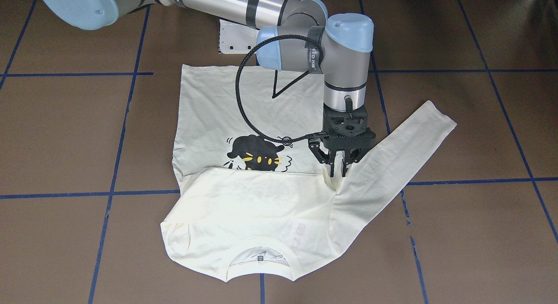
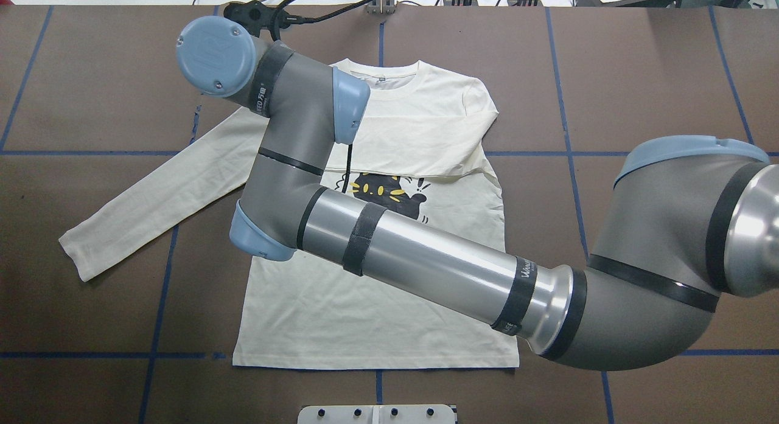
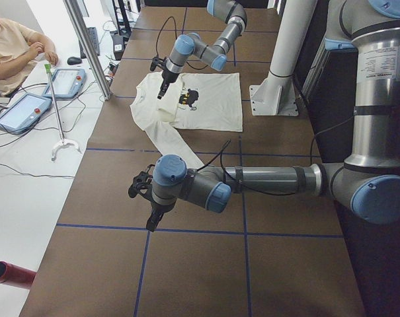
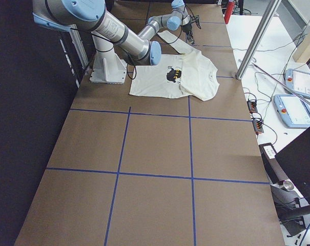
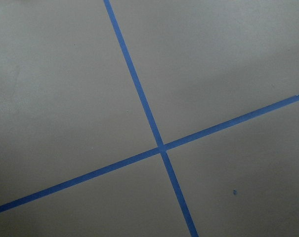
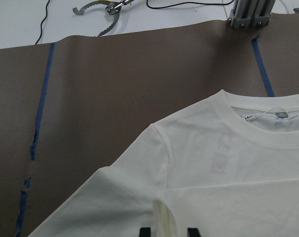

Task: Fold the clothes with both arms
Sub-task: 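Carry the grasped sleeve across the shirt body toward the far shoulder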

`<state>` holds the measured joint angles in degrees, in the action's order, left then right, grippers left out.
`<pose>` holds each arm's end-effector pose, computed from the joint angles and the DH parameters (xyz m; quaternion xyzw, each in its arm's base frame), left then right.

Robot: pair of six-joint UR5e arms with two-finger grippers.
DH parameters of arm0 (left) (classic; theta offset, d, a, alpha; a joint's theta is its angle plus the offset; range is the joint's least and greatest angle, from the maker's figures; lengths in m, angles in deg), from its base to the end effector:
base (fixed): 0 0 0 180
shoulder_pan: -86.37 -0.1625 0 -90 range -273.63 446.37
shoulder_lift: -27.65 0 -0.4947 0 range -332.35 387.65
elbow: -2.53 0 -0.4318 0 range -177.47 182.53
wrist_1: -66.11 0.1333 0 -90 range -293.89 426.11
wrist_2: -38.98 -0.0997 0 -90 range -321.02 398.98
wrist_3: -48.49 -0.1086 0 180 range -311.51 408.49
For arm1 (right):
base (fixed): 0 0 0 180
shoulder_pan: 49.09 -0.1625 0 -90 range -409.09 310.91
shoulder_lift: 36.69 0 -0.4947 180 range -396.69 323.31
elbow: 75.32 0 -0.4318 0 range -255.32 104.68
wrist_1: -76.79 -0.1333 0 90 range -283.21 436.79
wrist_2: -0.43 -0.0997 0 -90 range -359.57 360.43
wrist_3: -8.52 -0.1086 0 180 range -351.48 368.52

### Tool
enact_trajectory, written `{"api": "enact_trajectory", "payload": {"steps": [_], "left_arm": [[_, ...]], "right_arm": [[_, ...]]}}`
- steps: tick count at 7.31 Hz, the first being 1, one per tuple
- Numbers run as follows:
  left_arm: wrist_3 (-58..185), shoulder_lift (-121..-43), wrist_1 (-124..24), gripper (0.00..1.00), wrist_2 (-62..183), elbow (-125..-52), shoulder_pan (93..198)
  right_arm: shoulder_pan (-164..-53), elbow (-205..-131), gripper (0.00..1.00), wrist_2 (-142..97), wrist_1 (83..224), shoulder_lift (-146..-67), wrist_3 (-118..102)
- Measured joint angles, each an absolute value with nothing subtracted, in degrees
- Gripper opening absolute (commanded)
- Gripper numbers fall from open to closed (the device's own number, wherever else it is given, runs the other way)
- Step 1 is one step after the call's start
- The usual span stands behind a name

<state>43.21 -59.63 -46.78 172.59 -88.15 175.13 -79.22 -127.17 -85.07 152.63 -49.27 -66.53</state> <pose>-0.0469 -0.5303 0.7100 0.1808 0.3592 0.1190 0.9078 -0.7621 -0.6063 -0.0186 0.2046 -0.4014 0.1354 0.8824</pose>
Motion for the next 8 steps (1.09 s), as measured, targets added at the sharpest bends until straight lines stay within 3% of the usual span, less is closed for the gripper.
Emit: {"api": "enact_trajectory", "payload": {"steps": [4, 6, 8], "left_arm": [[43.1, -65.1, -52.5, 0.99, 172.4, -89.8, 174.9], [45.2, -66.8, -59.7, 1.00, 173.8, -90.9, 174.3], [49.4, -64.3, -65.0, 1.00, 178.2, -94.5, 167.5]], "right_arm": [[-86.8, -128.0, 1.00, -97.4, 158.1, -49.1, -65.7], [-94.2, -137.9, 1.00, -107.0, 165.3, -56.3, -59.3], [-102.1, -150.0, 1.00, -115.3, 168.3, -69.0, -48.5]]}}
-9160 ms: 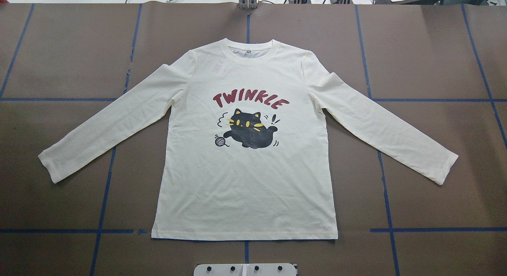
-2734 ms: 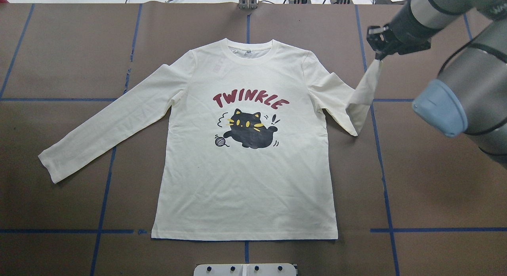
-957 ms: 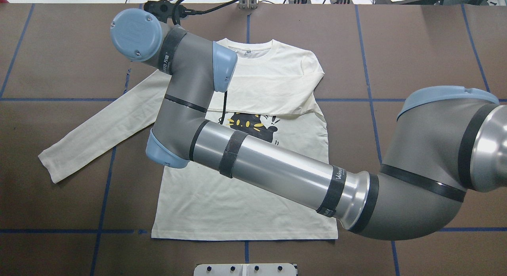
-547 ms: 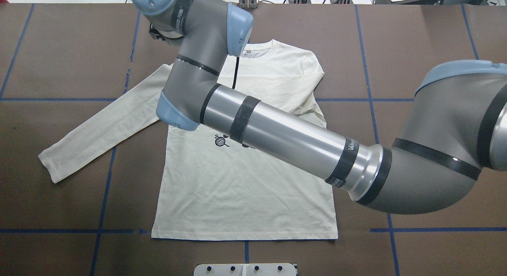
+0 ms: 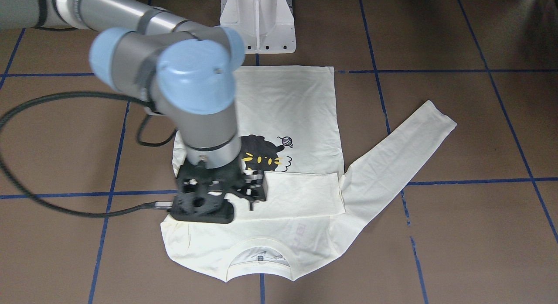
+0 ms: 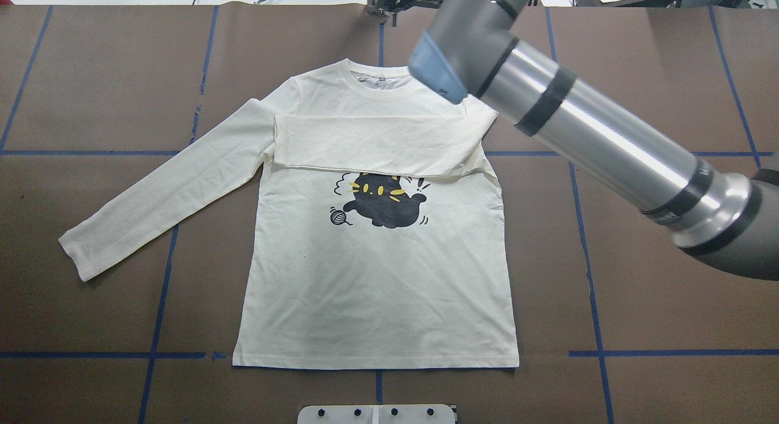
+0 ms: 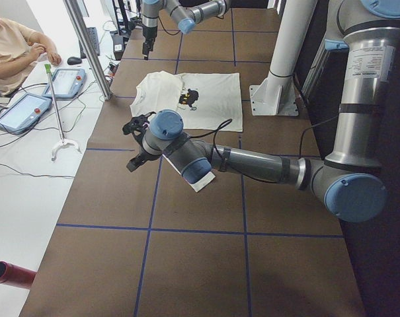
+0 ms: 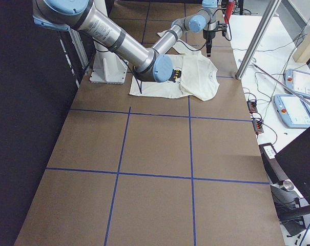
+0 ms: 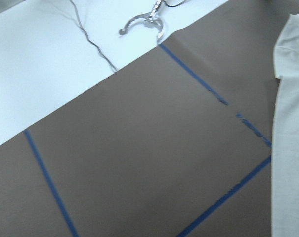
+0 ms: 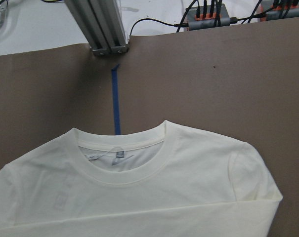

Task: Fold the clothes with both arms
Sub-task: 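Carry the grasped sleeve across the shirt body toward the far shoulder, then release the sleeve, raise the right gripper while the left gripper grasps the other cuff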

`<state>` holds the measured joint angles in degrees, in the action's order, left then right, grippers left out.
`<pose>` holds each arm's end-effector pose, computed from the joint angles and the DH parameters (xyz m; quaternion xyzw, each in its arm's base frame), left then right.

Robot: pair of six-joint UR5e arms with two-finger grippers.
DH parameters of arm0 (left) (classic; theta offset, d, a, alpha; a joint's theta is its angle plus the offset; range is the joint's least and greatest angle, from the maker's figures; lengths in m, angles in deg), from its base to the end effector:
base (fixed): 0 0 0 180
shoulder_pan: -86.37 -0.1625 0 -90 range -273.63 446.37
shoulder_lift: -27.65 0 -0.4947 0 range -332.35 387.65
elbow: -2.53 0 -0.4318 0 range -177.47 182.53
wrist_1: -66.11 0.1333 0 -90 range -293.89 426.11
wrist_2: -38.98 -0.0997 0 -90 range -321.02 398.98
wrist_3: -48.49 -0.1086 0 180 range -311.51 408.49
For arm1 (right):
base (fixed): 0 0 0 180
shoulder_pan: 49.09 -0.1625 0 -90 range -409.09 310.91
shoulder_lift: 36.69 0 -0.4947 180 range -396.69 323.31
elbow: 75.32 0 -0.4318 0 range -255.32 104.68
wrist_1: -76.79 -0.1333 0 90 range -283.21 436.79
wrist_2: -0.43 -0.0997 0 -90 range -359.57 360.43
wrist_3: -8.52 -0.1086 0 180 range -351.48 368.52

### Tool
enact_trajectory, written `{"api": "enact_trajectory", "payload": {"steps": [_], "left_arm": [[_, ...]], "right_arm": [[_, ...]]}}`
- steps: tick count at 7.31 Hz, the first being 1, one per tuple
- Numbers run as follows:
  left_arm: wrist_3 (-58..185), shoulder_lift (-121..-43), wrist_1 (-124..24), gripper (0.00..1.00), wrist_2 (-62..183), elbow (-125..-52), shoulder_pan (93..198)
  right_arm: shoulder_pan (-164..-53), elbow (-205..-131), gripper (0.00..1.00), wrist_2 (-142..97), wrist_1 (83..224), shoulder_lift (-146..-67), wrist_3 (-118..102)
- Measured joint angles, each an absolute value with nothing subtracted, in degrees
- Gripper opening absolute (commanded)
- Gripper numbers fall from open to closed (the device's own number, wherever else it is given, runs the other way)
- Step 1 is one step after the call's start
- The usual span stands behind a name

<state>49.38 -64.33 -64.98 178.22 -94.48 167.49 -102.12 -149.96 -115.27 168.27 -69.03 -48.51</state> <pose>0.0363 -0.5631 0.5585 0.3512 0.4088 0.2333 0.8094 -0.4584 -0.7523 0.1454 0.0794 -0.3908 0.0828 0.9133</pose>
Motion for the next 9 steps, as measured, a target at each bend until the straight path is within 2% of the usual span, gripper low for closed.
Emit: {"api": "enact_trajectory", "payload": {"steps": [2, 5, 7, 9], "left_arm": [[54.9, -60.8, -66.1, 1.00, 175.0, -98.6, 157.4], [59.9, -55.9, -66.3, 1.00, 160.7, -101.2, 143.4], [60.2, -53.7, -66.3, 1.00, 153.8, -101.0, 136.5], [60.3, -52.5, -66.3, 1.00, 149.4, -100.8, 131.3]], "right_arm": [[-109.6, -161.0, 1.00, -121.0, 168.9, -83.7, -35.0], [-116.0, -171.8, 1.00, -125.2, 169.1, -99.9, -22.3], [-117.7, -177.8, 1.00, -126.5, 169.1, -107.4, -20.3], [-118.1, -180.1, 1.00, -126.7, 169.1, -110.1, -20.1]]}}
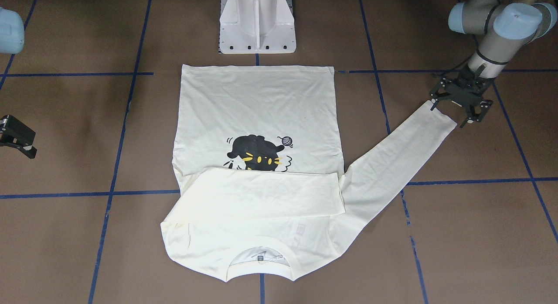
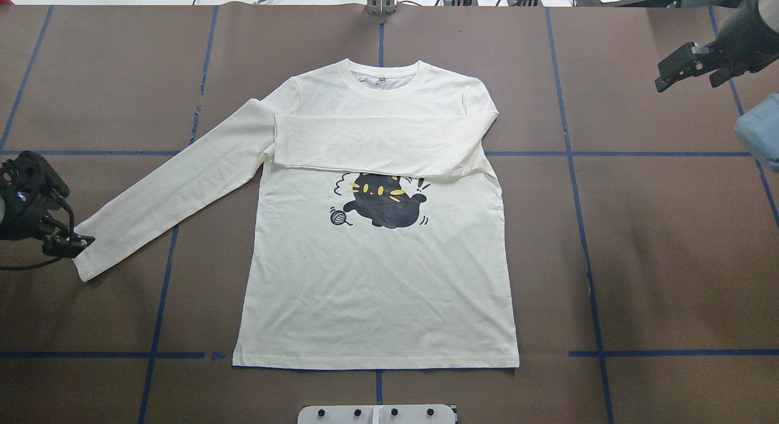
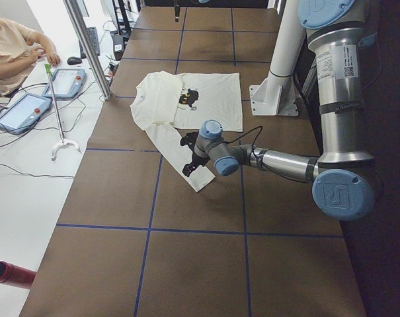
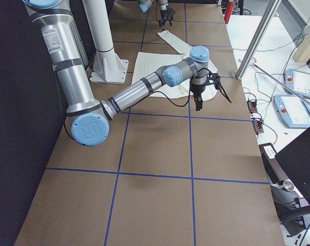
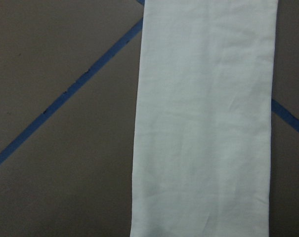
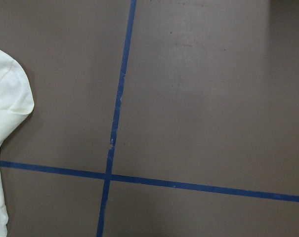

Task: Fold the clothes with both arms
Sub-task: 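Release the sleeve, raise the right gripper while the left gripper grasps the other cuff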

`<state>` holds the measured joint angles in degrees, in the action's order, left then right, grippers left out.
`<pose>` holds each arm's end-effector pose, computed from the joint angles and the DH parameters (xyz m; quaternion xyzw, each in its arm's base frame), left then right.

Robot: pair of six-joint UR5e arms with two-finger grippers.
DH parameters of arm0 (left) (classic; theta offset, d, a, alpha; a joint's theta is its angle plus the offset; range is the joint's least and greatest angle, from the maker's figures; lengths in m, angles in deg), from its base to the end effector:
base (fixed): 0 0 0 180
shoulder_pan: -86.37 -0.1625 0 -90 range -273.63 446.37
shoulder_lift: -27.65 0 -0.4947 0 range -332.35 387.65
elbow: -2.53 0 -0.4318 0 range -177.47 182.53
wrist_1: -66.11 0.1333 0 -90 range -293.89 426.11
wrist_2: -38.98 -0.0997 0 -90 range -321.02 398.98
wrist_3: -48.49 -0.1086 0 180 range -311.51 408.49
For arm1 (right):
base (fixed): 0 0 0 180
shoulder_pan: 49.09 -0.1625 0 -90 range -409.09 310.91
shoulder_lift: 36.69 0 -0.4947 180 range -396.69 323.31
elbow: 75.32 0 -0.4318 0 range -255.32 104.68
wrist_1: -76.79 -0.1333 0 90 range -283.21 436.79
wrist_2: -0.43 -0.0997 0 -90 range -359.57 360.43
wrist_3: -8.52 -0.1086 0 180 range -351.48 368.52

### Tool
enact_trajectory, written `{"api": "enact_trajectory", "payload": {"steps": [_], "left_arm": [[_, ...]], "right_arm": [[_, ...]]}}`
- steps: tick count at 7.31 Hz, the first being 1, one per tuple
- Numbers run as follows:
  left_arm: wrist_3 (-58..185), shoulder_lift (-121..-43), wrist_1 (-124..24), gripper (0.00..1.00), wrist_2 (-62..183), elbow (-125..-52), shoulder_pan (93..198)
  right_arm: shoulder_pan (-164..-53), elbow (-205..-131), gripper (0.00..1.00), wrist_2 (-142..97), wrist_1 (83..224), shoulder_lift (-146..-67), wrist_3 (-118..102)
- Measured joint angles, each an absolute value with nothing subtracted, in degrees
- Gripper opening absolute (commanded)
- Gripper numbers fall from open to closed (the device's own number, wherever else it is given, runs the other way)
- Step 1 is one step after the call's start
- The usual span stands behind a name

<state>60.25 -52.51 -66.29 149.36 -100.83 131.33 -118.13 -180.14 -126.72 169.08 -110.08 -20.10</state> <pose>0.2785 -0.4130 0.6226 0.2603 0.3259 0.3256 0.8485 -0.1654 -0.6210 0.4384 0.0872 -0.3799 -0.0187 0.9207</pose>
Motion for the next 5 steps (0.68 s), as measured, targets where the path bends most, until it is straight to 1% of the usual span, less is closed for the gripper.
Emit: {"api": "enact_trajectory", "payload": {"steps": [4, 5], "left_arm": [[60.3, -51.0, -66.3, 1.00, 147.9, -100.7, 125.2], [60.3, -50.6, -66.4, 0.92, 147.9, -100.7, 124.4]], "right_arm": [[-118.6, -181.4, 1.00, -126.7, 169.0, -111.9, -20.1], [-118.7, -181.7, 1.00, -126.7, 169.0, -112.3, -20.1]]}}
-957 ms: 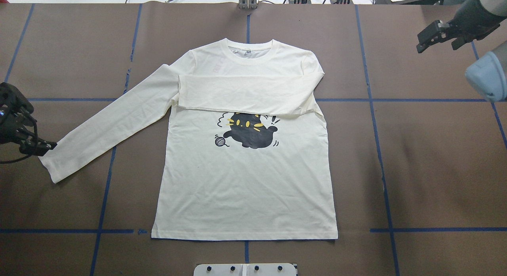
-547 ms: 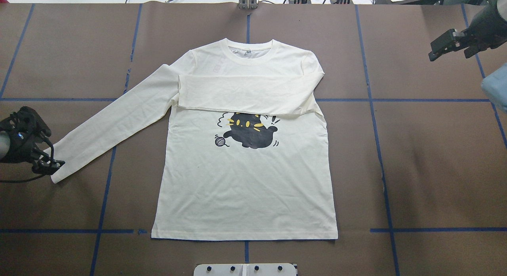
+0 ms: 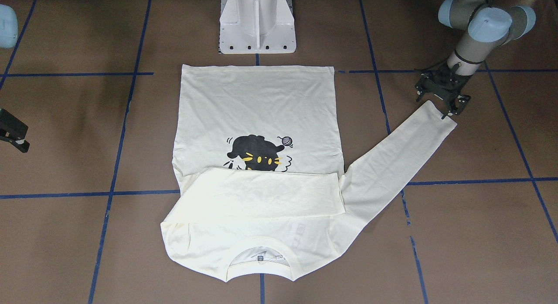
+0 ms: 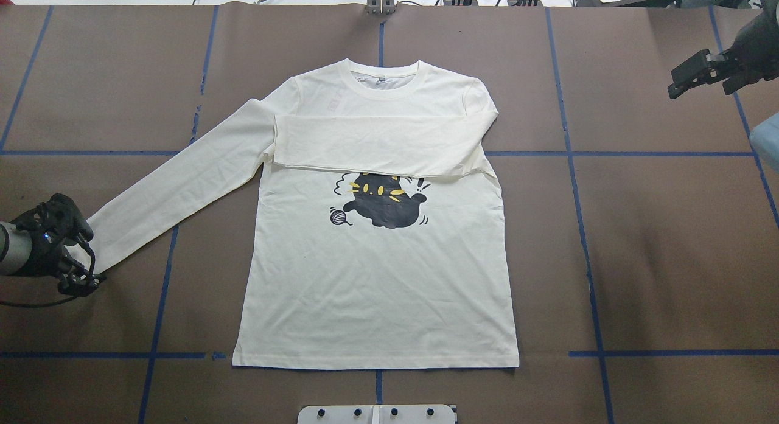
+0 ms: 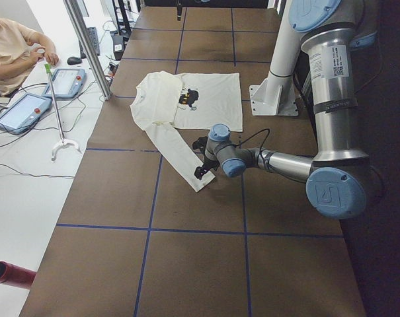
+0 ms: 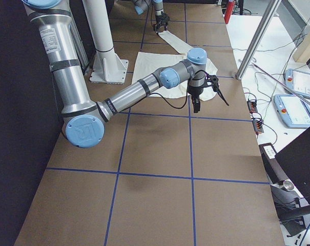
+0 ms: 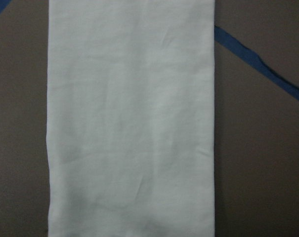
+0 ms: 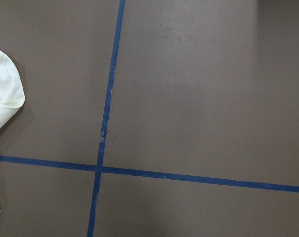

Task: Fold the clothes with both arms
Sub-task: 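Release the sleeve, raise the right gripper while the left gripper grasps the other cuff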

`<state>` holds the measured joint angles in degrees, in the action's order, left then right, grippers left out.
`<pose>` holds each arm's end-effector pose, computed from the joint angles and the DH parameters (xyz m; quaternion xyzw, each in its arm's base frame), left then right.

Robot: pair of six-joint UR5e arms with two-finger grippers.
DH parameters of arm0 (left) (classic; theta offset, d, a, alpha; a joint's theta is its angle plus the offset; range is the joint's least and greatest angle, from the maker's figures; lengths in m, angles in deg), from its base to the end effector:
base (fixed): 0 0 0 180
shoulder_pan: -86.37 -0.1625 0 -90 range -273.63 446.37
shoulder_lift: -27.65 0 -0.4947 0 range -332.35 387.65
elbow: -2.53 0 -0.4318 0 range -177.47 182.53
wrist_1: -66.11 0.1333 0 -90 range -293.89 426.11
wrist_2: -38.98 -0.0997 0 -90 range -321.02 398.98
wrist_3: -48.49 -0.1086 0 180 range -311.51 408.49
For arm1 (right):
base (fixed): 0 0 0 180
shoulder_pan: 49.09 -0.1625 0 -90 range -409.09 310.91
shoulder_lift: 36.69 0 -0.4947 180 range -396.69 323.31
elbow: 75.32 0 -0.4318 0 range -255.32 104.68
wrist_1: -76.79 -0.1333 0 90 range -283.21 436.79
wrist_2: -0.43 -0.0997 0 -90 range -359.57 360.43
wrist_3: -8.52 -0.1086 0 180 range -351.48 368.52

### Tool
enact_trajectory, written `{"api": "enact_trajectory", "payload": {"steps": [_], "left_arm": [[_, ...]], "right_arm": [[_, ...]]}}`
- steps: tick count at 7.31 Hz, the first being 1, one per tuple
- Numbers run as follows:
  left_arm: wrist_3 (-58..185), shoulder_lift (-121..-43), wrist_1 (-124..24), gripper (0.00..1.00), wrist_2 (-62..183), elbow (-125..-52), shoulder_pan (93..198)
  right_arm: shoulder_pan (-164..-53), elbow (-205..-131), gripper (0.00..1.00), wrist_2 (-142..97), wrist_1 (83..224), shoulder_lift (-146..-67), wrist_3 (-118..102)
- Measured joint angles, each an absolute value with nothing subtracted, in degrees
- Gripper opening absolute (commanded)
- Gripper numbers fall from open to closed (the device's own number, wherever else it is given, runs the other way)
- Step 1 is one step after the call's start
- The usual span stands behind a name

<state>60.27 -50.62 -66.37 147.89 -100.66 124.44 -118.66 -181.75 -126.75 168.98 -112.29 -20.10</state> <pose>0.3128 -0.3696 0.6407 0.2331 0.3242 0.3717 0.8381 -0.1540 -0.6072 0.4485 0.0851 -0.3783 -0.0131 0.9217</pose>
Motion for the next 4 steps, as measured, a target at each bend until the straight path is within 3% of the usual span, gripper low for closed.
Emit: {"api": "enact_trajectory", "payload": {"steps": [3, 4], "left_arm": [[60.3, -49.7, -66.4, 0.00, 147.4, -100.7, 123.8], [60.3, -49.6, -66.4, 0.00, 146.9, -100.8, 123.8]], "right_arm": [[-118.8, -183.2, 1.00, -126.7, 169.0, -113.6, -20.1], [-118.8, -183.5, 1.00, -126.7, 169.1, -113.9, -20.1]]}}
